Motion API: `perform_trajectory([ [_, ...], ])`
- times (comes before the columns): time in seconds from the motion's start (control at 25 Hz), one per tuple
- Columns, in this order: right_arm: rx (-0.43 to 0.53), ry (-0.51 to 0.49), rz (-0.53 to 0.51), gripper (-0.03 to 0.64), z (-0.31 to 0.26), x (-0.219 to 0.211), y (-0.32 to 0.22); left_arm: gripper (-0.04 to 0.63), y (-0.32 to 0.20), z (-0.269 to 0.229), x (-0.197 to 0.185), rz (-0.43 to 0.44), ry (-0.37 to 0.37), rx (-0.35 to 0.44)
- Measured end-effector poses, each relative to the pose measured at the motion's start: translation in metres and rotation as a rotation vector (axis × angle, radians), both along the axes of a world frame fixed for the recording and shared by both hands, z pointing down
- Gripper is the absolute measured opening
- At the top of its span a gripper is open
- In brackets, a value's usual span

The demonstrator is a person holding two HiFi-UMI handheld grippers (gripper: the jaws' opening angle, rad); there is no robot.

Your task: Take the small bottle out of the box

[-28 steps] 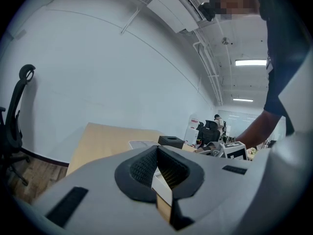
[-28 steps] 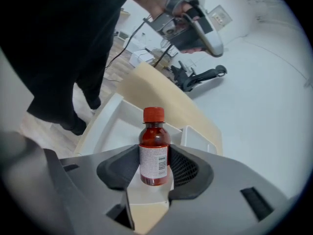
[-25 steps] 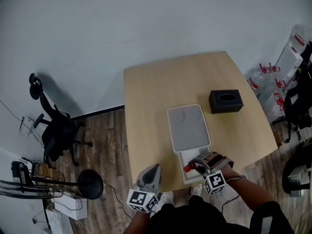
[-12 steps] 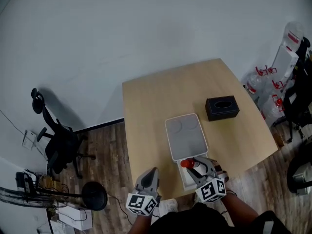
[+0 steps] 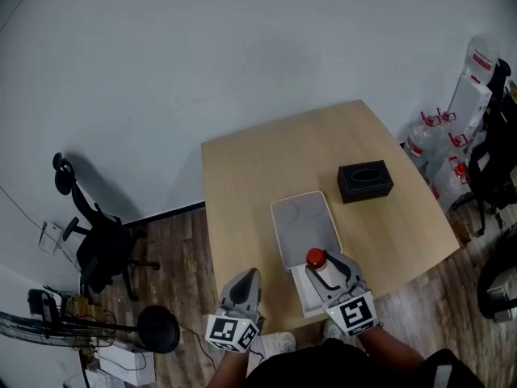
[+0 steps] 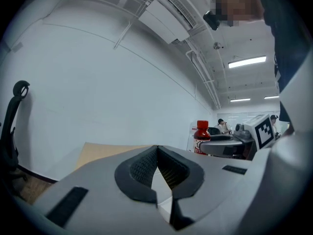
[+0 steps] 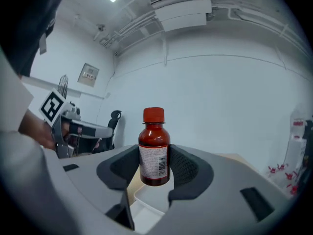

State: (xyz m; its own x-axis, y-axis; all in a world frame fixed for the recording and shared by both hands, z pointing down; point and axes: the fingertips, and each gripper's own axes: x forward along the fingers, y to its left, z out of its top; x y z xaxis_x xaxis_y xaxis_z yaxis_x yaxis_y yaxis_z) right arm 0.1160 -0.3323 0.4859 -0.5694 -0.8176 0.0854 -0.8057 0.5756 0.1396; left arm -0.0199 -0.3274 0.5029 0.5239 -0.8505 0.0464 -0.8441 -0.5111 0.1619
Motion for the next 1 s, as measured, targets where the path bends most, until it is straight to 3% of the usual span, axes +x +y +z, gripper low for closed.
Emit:
perform_trajectory([
  [0.2,0.001,-0.081,-0.019,0.206,-0.017,0.003,0.000,0.012,0.009,0.003,0.007,0.025,0.014,-0.019],
  [0.44,0.063,-0.043,-0.022,0.206,-0.028,0.009,0.003,0.012,0.014,0.005,0.020,0.050,-0.008,-0.016],
  [0.64,0.065,-0.048,-0.009,0.206,-0.030,0.012,0.005,0.012,0.013,0.000,0.014,0.039,-0.021,0.002],
  [0.84,0.065,-0.050,-0.008,0.206,-0.030,0.018,0.009,0.012,0.016,-0.005,0.020,0.056,-0.081,0.039],
  [1.0,0.085,-0.026,-0.017,0.206,-0.032,0.021,0.010,0.012,0.016,-0.014,0.027,0.062,-0.069,0.062],
])
